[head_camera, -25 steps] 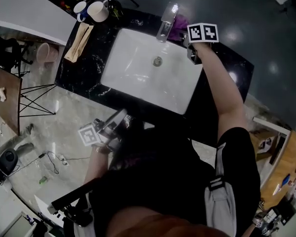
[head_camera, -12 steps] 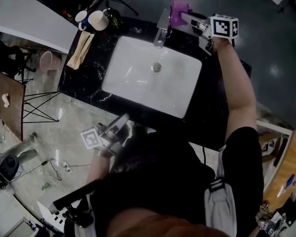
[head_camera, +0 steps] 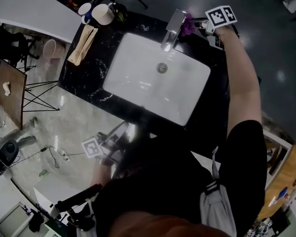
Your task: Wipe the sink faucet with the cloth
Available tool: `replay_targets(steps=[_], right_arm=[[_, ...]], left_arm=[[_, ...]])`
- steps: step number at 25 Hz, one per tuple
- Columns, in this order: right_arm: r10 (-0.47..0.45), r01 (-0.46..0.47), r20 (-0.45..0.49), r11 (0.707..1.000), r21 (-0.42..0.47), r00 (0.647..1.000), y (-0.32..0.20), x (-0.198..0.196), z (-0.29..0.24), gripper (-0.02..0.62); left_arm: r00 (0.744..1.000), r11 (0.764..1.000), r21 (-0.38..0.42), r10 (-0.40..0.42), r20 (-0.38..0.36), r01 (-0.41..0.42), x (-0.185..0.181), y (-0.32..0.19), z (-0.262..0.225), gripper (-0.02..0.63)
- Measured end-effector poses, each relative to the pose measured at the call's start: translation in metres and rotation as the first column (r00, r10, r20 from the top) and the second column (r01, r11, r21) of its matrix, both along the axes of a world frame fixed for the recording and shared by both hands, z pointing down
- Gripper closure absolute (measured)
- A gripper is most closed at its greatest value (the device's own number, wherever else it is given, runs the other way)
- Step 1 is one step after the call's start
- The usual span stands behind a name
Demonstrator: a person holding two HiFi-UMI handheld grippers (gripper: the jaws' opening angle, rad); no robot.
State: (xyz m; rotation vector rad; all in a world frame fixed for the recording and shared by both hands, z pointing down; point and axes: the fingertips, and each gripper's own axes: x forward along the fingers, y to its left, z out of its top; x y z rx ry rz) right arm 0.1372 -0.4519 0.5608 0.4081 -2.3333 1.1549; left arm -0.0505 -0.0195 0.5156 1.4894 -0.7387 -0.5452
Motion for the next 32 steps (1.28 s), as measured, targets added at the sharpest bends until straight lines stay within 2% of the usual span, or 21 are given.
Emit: replay_targets(steps=[3,6,9,12,14,16,17,19,22,24,29,32], right_arm=[[-0.010,0.011,-0.057,1.000,0.003,0.998,-0.006,-0.010,0.038,0.528],[0.004,-0.004,-0.037,1.000,-0.007,0.999,-0.008,-0.011,0.045,0.528],[0.013,-0.012,-0.006,1.000,0.025,1.000,-0.006,-0.009,0.036,0.527],[0.074,-0.086,0.142,0.993,0.080,0.987,-0.006,-0.003,-0.008,0.526],[0.099,-0.143,0.276,0.979,0.145,0.956,-0.002,0.004,-0.059,0.526],[0.053,-0.162,0.416,0.959,0.231,0.908,0.012,0.006,-0.119,0.526],[0.020,-0.157,0.450,0.950,0.271,0.893,0.021,0.004,-0.144,0.526],[-0.024,-0.126,0.426,0.939,0.320,0.904,0.042,-0.005,-0.168,0.526],[-0.002,-0.088,0.255,0.935,0.343,0.967,0.062,-0.021,-0.155,0.526],[0.026,-0.084,0.154,0.919,0.384,0.988,0.075,-0.030,-0.143,0.526],[0.042,-0.087,0.116,0.902,0.422,0.992,0.135,-0.054,-0.132,0.526],[0.026,-0.053,0.070,0.905,0.421,0.997,0.176,-0.070,-0.109,0.526]], left_arm=[[1.000,1.000,-0.020,-0.015,0.008,0.015,-0.005,0.002,0.007,0.604],[1.000,0.999,-0.032,-0.020,0.003,0.020,-0.006,0.005,0.010,0.604],[1.000,0.999,-0.036,-0.013,0.001,0.013,-0.007,0.007,0.011,0.604],[1.000,1.000,-0.013,0.005,0.002,-0.005,-0.009,0.004,0.007,0.604],[1.000,1.000,0.006,0.018,-0.004,-0.018,-0.012,0.002,0.004,0.604],[0.999,0.999,0.024,0.030,-0.027,-0.030,-0.015,-0.002,0.001,0.604],[0.998,0.999,0.034,0.038,-0.044,-0.037,-0.017,-0.005,0.000,0.604],[0.995,0.997,0.054,0.057,-0.076,-0.053,-0.022,-0.009,-0.004,0.604],[0.991,0.991,0.092,0.101,-0.091,-0.093,-0.027,-0.010,-0.016,0.604],[0.988,0.985,0.122,0.130,-0.084,-0.119,-0.033,-0.009,-0.026,0.604],[0.980,0.976,0.152,0.174,-0.096,-0.158,-0.057,-0.002,-0.033,0.604],[0.976,0.972,0.160,0.192,-0.099,-0.175,-0.068,0.002,-0.034,0.604]])
